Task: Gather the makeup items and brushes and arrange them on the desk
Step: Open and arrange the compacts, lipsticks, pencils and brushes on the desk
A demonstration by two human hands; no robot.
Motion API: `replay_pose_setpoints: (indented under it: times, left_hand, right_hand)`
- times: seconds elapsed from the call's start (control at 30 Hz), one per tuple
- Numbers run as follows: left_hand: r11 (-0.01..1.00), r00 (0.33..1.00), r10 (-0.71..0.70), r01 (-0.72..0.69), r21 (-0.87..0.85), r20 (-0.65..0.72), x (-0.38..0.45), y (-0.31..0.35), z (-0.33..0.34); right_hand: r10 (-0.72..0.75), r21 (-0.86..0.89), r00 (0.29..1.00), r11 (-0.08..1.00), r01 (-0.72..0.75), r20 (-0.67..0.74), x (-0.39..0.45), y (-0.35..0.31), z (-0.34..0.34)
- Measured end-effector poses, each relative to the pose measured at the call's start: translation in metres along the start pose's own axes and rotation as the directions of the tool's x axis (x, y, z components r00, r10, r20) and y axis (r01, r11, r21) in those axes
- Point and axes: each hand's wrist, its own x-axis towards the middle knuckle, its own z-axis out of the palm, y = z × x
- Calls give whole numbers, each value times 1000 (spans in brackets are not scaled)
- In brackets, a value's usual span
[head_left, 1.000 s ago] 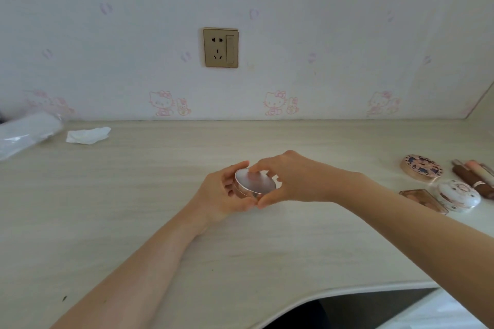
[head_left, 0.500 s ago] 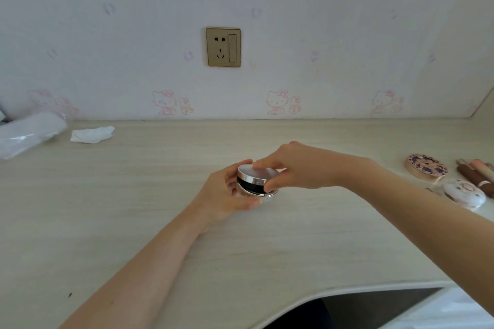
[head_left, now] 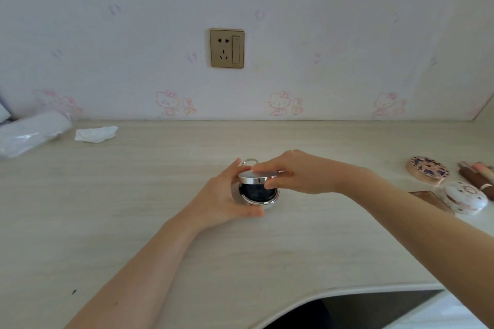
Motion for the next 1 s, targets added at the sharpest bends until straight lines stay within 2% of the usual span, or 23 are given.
replay_pose_setpoints:
  times: [0.13,0.27,0.4,0.5,0.57,0.67,0.73,0.8,0.9,1.0]
  left_hand:
    - [966,995,97,-104,238,39,-1,0,-1]
    - [945,994,112,-111,308,14,0,-3,-3]
    - [931,998,57,-44,363,-26,-3,-3,-7]
    - [942,999,-25,39,334,-46,-11,-3,-8]
    - [950,992,-55,86,299,-111,-21,-4,-5]
    - [967,953,-33,107,233,-301,-34,-5,5]
    - [975,903,26,72,210,-429,-40,-2,11]
    - [959,857,147,0,285,-493,-45,4,14]
    - [843,814,398,-144,518,-422,-48,9,19]
    - [752,802,508,-234,617,-315,-49,10,25]
  right_hand:
    - [9,11,1000,1000,-9,25,1,3,11]
    - [24,47,1000,999,-24,11,3,4,17]
    - [30,52,999,998,-29,-10,3,5,17]
    - [41,55,999,998,-41,-5,5,5,18]
    - [46,61,999,997,-46,-5,6,7,19]
    - [37,110,999,993,-35,-11,6,9,20]
    - [49,166,998,985,-43,-28,6,11,21]
    - [49,183,998,982,-43,-32,6,12,21]
    - [46,156,998,987,-40,-33,7,13,20]
    - [41,142,999,989,-36,-35,7,13,20]
